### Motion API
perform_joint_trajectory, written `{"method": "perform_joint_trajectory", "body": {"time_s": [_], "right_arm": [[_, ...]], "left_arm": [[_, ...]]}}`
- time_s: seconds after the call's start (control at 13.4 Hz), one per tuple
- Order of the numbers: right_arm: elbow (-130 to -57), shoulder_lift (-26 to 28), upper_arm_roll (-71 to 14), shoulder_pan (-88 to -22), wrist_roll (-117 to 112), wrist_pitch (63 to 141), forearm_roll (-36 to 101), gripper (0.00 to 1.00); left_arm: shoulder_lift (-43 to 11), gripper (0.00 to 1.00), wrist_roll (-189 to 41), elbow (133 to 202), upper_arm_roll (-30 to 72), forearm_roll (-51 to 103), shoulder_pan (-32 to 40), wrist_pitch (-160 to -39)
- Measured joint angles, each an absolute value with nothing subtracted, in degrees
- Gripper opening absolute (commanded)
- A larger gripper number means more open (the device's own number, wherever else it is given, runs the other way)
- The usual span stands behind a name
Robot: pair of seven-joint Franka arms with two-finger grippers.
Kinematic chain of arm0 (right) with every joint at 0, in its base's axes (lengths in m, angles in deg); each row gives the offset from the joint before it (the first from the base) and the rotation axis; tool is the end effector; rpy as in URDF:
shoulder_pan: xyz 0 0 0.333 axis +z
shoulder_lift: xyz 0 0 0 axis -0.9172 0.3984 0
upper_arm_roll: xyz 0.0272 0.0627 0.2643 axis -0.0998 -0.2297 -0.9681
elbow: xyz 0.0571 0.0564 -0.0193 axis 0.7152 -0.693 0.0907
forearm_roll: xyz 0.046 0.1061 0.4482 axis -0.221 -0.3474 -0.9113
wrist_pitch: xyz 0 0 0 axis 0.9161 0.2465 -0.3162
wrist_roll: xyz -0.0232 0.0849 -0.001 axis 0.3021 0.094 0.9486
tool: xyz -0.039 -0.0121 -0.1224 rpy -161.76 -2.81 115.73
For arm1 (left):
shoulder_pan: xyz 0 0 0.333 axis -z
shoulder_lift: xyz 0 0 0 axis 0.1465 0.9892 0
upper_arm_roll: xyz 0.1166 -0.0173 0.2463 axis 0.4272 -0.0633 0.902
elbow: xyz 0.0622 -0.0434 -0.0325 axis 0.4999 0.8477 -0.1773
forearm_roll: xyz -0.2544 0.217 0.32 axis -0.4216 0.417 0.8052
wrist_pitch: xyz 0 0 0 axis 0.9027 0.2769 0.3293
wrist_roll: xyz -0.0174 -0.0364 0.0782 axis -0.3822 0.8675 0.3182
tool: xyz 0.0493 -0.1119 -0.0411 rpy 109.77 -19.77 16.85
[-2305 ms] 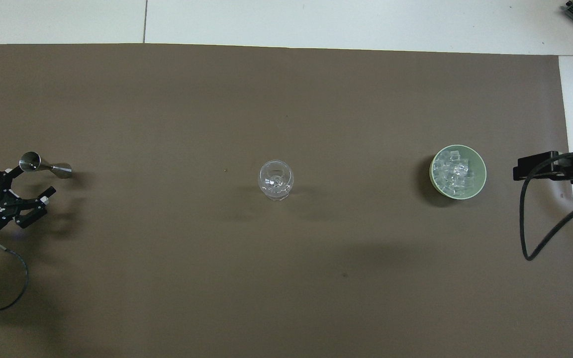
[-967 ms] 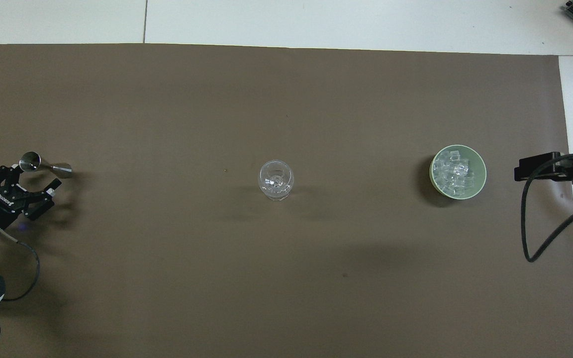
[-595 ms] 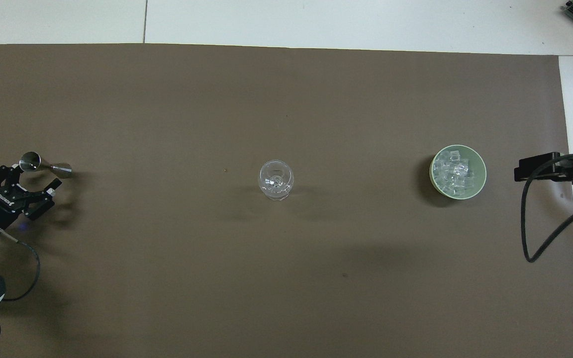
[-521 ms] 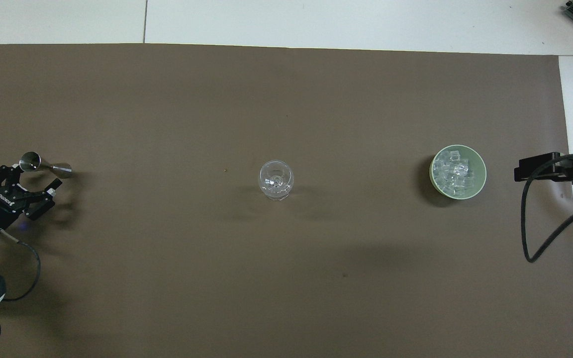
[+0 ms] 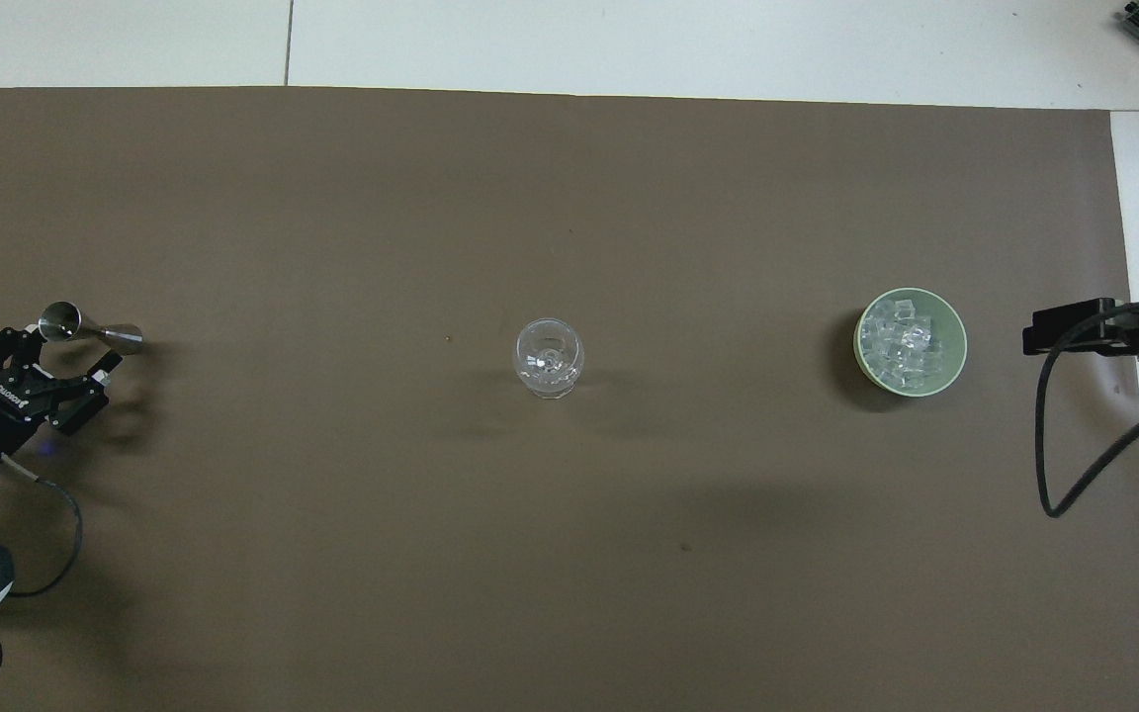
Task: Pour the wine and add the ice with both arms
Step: 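Reach the left gripper to the metal jigger, then close the left gripper around the metal jigger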
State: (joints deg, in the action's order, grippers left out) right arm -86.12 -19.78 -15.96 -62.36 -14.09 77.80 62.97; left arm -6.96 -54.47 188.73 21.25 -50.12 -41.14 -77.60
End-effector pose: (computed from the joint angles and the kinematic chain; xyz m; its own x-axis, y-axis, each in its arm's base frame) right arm 0.6068 -0.0137 0.5605 0.9966 -0.0731 0.0371 -0.0728 -0.9973 -0.0091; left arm 0.5215 0.2090 0.1123 -0.2521 0.1204 -0.9602 0.5863 0.8084 -0.0526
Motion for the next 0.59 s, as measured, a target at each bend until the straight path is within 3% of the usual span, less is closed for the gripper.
{"method": "perform_joint_trajectory", "body": {"time_s": [0.59], "right_arm": [[-86.16,-19.78,-15.96,-62.36,-14.09,77.80,62.97,1.00]], "left_arm": [[-6.93,0.64,-54.60,188.78,21.23,-50.38,-41.08,-77.54]]}}
